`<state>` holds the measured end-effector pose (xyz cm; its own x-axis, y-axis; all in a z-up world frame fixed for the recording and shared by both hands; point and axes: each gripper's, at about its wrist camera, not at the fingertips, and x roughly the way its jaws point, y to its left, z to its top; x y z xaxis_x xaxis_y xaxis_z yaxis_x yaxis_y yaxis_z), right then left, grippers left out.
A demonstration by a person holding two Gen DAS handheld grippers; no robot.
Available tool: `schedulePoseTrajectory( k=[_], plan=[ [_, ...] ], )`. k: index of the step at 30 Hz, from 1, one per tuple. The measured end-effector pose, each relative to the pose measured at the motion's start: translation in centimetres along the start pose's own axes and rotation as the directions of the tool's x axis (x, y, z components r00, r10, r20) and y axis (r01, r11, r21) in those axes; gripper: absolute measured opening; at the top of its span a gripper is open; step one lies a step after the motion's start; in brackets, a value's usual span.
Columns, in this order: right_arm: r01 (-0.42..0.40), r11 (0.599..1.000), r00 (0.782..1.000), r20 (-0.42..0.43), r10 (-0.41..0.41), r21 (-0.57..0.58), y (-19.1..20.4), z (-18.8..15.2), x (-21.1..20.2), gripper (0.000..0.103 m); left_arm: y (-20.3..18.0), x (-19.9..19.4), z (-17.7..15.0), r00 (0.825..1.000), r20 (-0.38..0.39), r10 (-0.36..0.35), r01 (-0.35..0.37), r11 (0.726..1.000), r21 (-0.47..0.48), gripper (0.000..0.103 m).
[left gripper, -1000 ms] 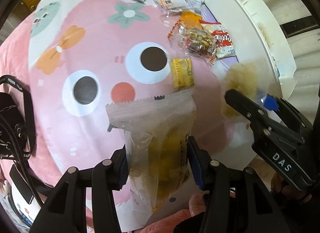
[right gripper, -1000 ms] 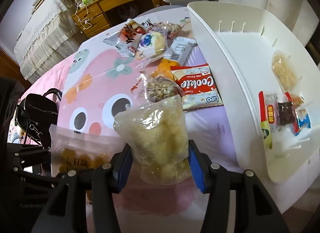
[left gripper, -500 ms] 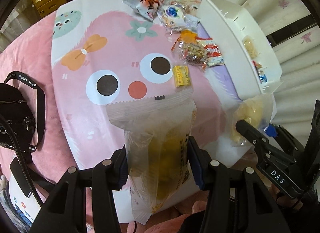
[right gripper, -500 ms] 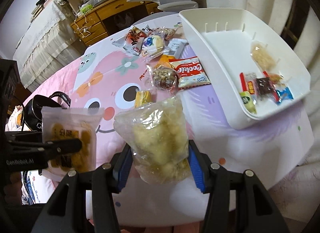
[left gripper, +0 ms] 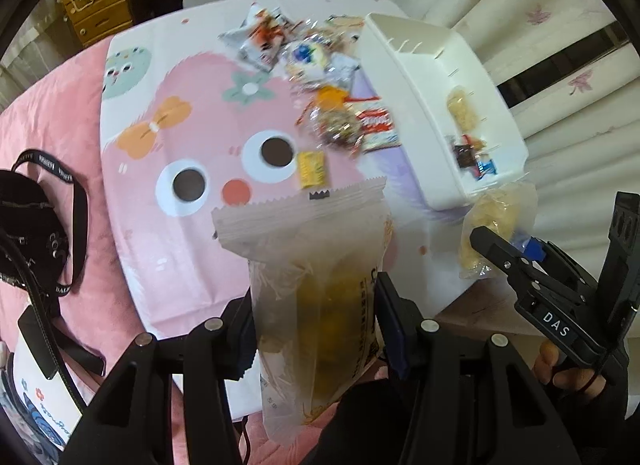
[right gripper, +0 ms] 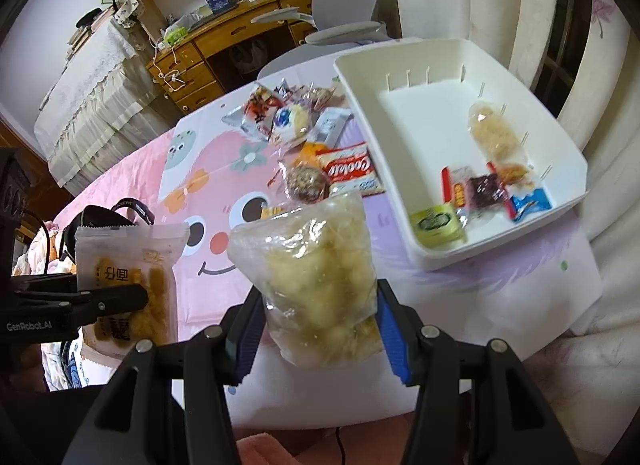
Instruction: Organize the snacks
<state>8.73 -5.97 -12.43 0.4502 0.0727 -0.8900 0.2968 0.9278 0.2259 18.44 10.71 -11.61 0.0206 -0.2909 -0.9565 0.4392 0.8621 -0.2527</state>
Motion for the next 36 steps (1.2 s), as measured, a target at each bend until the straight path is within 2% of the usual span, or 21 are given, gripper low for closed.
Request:
schedulePoseTrajectory(
  k=[1, 3, 6, 14, 15, 18, 27, 29, 32, 34, 36],
  plan=[
    [-0.001, 1.000, 1.000, 0.003, 0.001, -0.006, -0.4, 0.3, -0.3, 0.053, -0.5, -0.2, 0.2, 1.000, 0.008, -0.006, 0.006, 1.000, 0.001, 0.042],
    [-0.003, 1.000, 1.000, 0.006, 0.003, -0.017, -1.4, 1.1, -1.1, 0.053, -1.8, -0.9, 0.8, 0.999, 0.027, -0.024, 0.024, 1.000, -0.002, 0.039],
    [-0.005, 0.999, 1.000, 0.014, 0.005, -0.034, -3.0, 2.4, -2.0, 0.053, -3.9, -1.6, 1.9, 0.996, 0.055, -0.075, 0.074, 0.997, 0.014, 0.017],
    [0.005, 0.997, 0.999, 0.035, -0.002, -0.081, -7.3, 5.6, -3.3, 0.053, -7.2, 0.5, 4.0, 0.998, 0.047, -0.043, 0.046, 0.997, -0.054, 0.017],
    [0.006, 0.996, 0.999, 0.035, -0.003, -0.087, -7.9, 6.0, -3.4, 0.053, -7.4, 0.8, 4.2, 0.998, 0.048, -0.035, 0.038, 0.997, -0.068, 0.019],
    [0.010, 0.994, 0.999, 0.034, -0.007, -0.108, -9.6, 7.4, -3.5, 0.053, -7.7, 1.7, 4.6, 0.998, 0.066, -0.015, 0.022, 0.994, -0.108, 0.023],
    [0.007, 0.987, 1.000, 0.008, -0.006, -0.159, -13.9, 11.0, -2.6, 0.054, -7.8, 3.7, 4.9, 0.992, 0.125, -0.001, 0.028, 0.977, -0.213, 0.023],
    [0.007, 0.989, 1.000, -0.018, -0.010, -0.147, -14.8, 11.5, -1.9, 0.055, -7.5, 3.8, 4.7, 0.991, 0.133, 0.013, 0.019, 0.972, -0.233, 0.028],
    [-0.004, 0.991, 0.999, -0.047, -0.003, -0.135, -15.5, 12.0, -1.1, 0.055, -6.9, 3.8, 4.3, 0.988, 0.152, 0.012, 0.028, 0.965, -0.260, 0.042],
    [-0.014, 0.990, 0.998, -0.058, 0.006, -0.142, -15.4, 12.3, -0.8, 0.055, -6.4, 3.8, 3.8, 0.986, 0.164, 0.027, 0.020, 0.960, -0.281, 0.063],
    [-0.022, 0.988, 0.997, -0.073, 0.011, -0.153, -15.0, 12.2, -0.4, 0.055, -5.9, 3.8, 3.4, 0.984, 0.166, 0.060, -0.007, 0.953, -0.302, 0.069]
  ],
)
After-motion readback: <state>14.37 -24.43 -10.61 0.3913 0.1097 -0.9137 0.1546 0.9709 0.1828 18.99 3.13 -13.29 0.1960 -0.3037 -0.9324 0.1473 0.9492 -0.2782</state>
